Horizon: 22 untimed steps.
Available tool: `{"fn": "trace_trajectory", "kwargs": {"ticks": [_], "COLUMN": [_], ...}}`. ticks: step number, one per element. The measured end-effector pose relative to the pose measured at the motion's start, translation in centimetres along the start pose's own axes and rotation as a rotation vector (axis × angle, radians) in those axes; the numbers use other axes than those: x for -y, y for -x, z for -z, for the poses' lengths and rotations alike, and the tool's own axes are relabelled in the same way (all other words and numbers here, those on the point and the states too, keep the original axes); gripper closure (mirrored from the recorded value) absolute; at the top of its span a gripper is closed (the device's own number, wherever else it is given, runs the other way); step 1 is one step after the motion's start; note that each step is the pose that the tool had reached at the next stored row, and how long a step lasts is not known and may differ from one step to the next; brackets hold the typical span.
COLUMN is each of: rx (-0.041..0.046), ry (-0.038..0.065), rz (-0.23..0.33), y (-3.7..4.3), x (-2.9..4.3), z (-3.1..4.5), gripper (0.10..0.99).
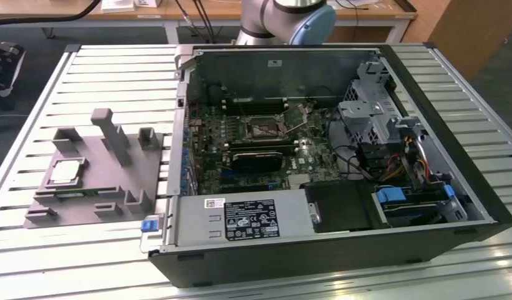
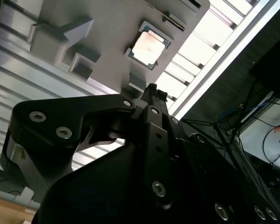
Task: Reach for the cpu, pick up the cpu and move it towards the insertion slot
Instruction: 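Reach for the cpu, then pick up the cpu and move it towards the insertion slot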
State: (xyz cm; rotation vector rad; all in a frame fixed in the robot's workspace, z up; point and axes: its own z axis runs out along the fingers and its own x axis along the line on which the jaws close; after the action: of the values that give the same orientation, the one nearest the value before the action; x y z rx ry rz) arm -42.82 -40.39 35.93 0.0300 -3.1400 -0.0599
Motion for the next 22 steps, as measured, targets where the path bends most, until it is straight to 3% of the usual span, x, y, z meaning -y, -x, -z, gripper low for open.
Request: {"fn": "trace_trajectory", "kwargs": {"ticks": [4,7,10,13,16,17,22], "rx": [0.0002,0.0001,0.0006,0.0006,0.0005,0.0006,0.0006], "ry": [-0.001,-0.002,-0.002,-0.002,-0.002,-0.002,-0.002], "rz": [0.0,0.0,0.0,0.0,0.0,0.0,0.0], "y": [-0.36,-0.38,-0.44,-0.45,-0.48,-0.49,-0.5], "x": [0.0,0.01,0.02,0.04,0.06,0.07,0.1], "z": [-0.16,-0.3,-0.59,-1.05,-1.59,-1.77,-2.71], "gripper": [0.973,0.792,0.733,0.561,0.502,0.439,0.439]}}
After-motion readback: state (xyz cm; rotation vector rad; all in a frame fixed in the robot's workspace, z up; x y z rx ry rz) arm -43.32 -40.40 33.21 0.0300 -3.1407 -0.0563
